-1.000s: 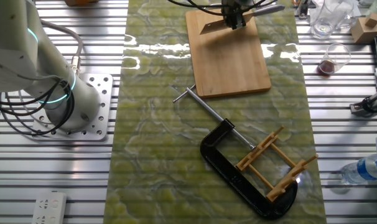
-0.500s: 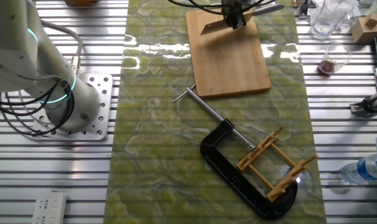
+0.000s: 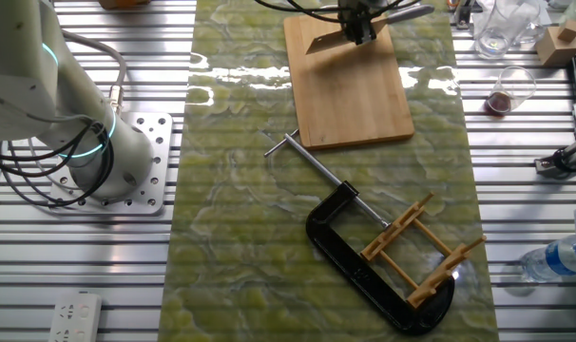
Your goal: Put the knife on the cutting board
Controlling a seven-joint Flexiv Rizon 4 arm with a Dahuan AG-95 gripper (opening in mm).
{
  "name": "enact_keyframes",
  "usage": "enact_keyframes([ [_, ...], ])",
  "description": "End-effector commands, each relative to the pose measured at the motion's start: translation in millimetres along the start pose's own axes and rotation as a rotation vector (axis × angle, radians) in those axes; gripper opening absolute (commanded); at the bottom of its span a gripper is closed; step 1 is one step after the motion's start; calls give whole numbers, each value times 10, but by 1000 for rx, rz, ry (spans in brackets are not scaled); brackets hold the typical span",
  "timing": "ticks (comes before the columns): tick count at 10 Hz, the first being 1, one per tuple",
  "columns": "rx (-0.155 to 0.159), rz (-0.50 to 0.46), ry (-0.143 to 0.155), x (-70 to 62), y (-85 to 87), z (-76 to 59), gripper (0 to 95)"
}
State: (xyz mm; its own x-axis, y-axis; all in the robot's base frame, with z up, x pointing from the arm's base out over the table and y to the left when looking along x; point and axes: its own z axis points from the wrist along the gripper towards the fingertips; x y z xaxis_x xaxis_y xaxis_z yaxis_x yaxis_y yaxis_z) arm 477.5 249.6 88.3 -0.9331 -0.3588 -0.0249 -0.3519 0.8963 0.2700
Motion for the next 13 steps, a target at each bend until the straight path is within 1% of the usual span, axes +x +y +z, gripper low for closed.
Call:
enact_keyframes([
  [1,-7,9,-1,-1,1,-1,0],
  [2,-14,20,-6,-1,1,-1,0],
  [3,-32,41,-17,-1,2,-3,0],
  [4,-38,44,-32,-1,2,-3,0],
  [5,-57,57,-60,-1,2,-3,0],
  [6,-76,67,-78,-1,2,-3,0],
  [7,-81,72,-83,-1,2,-3,0],
  [8,-94,80,-90,-1,0,1,0],
  [10,-101,78,-92,-1,-5,19,0],
  [13,-112,70,-97,1,-23,90,0],
])
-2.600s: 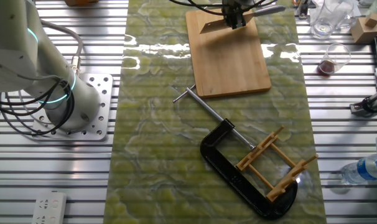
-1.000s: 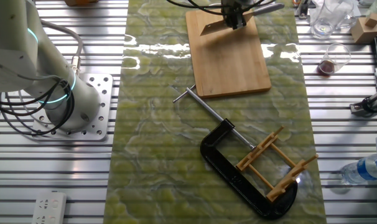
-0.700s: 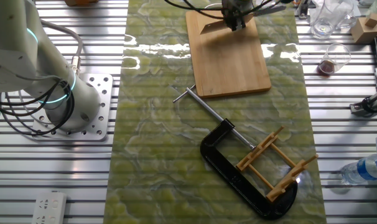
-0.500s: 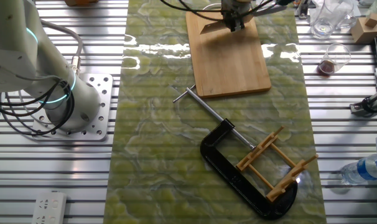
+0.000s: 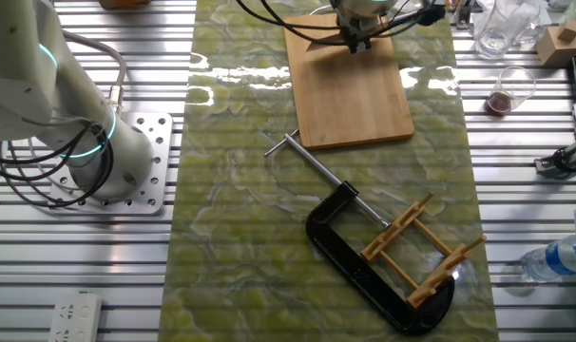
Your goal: Put the knife on the cutting board
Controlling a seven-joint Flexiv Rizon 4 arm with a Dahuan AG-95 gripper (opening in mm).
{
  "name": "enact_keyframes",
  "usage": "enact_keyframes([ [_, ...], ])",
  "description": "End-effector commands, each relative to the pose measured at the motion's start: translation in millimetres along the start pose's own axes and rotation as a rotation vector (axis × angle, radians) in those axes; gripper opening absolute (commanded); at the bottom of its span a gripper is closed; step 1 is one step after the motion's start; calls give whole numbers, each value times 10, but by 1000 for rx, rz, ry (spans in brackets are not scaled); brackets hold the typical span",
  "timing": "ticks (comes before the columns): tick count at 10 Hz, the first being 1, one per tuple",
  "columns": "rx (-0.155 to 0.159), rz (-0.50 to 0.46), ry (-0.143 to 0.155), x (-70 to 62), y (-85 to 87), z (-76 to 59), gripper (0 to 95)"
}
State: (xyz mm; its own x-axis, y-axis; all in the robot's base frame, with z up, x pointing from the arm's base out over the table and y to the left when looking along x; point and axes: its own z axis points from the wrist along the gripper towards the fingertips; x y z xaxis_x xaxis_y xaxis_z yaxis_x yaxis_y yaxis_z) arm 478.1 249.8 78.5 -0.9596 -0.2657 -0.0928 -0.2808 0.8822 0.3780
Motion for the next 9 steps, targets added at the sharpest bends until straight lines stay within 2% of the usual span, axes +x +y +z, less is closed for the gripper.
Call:
enact_keyframes([
  [1,-4,-4,-2,6,2,3,0],
  [9,-4,-23,-6,8,-2,12,0],
])
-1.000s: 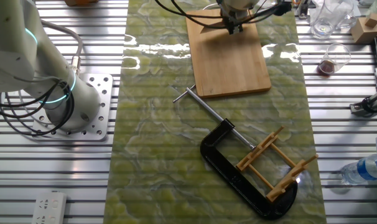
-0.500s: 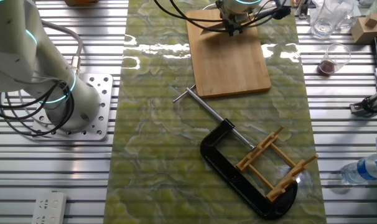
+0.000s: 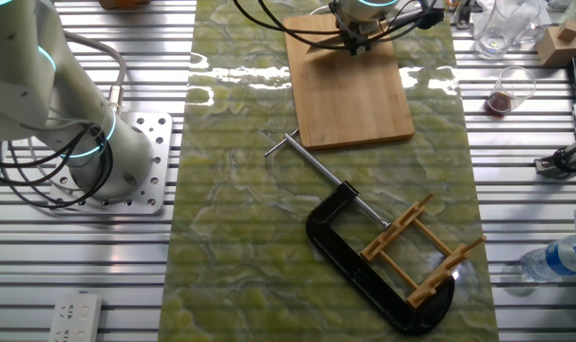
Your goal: Put the knife on the cutting board
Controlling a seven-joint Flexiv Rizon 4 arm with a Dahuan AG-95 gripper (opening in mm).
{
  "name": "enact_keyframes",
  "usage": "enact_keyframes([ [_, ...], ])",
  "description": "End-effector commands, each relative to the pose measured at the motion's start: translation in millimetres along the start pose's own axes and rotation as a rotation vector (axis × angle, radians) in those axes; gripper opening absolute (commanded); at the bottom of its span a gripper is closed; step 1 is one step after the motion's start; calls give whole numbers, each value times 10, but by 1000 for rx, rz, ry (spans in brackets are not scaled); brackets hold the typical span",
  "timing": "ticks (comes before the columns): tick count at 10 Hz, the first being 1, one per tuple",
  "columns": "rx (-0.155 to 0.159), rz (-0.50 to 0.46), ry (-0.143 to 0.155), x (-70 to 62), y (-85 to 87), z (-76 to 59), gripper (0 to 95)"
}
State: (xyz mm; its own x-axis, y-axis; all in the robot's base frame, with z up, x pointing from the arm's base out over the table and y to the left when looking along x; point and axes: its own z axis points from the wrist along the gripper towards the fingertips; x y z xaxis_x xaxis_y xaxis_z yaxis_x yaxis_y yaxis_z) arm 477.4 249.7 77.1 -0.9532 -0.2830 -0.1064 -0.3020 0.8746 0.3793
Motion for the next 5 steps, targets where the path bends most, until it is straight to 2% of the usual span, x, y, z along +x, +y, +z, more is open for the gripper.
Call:
enact_keyframes([
  [1,0,-2,0,0,1,-1,0],
  [5,1,0,7,0,1,0,0],
])
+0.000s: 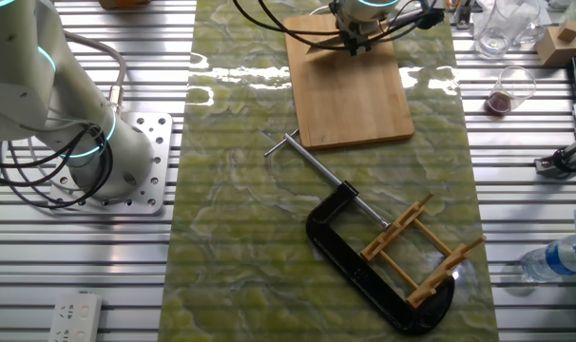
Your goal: Put the knife on the cutting board
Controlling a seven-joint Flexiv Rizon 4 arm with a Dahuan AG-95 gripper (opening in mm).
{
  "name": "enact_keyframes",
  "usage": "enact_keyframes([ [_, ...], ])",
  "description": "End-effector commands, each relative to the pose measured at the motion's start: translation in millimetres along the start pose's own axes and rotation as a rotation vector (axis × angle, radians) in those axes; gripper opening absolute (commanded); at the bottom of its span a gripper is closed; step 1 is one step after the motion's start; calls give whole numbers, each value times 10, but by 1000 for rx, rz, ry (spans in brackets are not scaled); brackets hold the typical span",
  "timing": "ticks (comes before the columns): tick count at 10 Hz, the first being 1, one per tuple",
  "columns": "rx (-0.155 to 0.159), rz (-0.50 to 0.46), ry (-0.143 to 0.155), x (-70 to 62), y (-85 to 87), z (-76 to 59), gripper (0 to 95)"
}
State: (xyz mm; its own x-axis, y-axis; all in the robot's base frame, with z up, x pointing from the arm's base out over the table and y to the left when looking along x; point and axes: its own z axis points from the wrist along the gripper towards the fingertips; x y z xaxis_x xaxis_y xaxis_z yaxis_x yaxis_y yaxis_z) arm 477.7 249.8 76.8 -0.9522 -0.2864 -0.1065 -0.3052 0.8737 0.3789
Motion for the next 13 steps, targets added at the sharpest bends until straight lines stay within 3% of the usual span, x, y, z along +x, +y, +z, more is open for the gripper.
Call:
enact_keyframes([
  [1,2,4,8,3,2,-3,0],
  [7,14,10,68,3,2,-3,0],
  [9,12,8,70,3,2,-3,0],
  [10,10,7,70,3,2,-4,190],
  [13,12,4,72,3,2,-4,190],
])
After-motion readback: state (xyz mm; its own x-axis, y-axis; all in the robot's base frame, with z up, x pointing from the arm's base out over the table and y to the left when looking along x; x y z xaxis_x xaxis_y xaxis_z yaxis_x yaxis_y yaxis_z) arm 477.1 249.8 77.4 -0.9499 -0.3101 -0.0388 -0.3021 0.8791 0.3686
